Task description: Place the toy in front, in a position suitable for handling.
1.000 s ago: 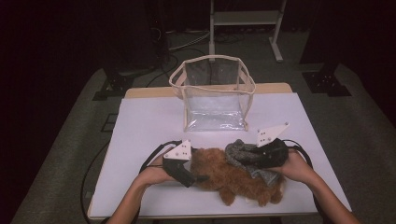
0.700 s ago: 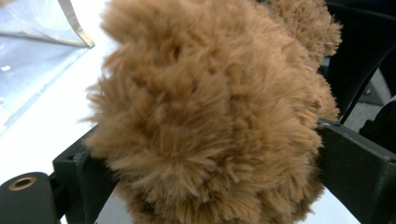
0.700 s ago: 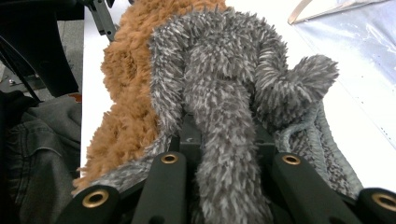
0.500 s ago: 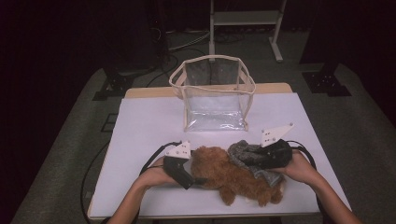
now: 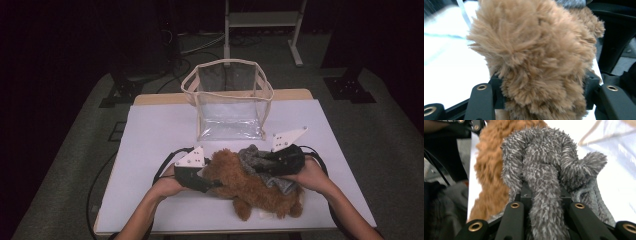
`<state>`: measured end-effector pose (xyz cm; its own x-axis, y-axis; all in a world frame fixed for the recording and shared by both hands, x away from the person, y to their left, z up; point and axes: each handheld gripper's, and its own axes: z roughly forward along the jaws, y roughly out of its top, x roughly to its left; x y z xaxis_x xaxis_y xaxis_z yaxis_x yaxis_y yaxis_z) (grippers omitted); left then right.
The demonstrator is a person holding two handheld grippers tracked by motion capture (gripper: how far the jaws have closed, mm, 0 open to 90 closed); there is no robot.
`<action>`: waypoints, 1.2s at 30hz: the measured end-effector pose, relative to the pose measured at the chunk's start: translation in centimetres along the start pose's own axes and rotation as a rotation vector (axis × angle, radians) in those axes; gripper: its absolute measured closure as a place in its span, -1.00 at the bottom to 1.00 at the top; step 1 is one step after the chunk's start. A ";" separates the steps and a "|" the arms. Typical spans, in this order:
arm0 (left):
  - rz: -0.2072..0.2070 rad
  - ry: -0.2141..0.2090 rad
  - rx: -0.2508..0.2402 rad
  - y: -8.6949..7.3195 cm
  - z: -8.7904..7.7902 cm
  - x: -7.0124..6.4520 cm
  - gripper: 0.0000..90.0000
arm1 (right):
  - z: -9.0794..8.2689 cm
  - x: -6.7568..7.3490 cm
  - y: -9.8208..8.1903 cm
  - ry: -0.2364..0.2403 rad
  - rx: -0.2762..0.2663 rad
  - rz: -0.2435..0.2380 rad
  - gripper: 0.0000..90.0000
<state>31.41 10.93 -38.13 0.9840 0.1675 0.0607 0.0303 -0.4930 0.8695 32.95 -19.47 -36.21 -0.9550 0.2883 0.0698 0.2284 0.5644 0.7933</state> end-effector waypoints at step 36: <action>0.273 0.049 0.031 13.3 -1.0 0.2 -0.19 | -8.4 1.3 11.0 -0.057 -0.190 -0.185 0.62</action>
<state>31.81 5.24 -26.12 0.9467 0.0660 0.3154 -0.2289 -0.5510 0.8025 32.64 -19.42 -22.28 -0.9638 0.2398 -0.1165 0.0064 0.4576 0.8891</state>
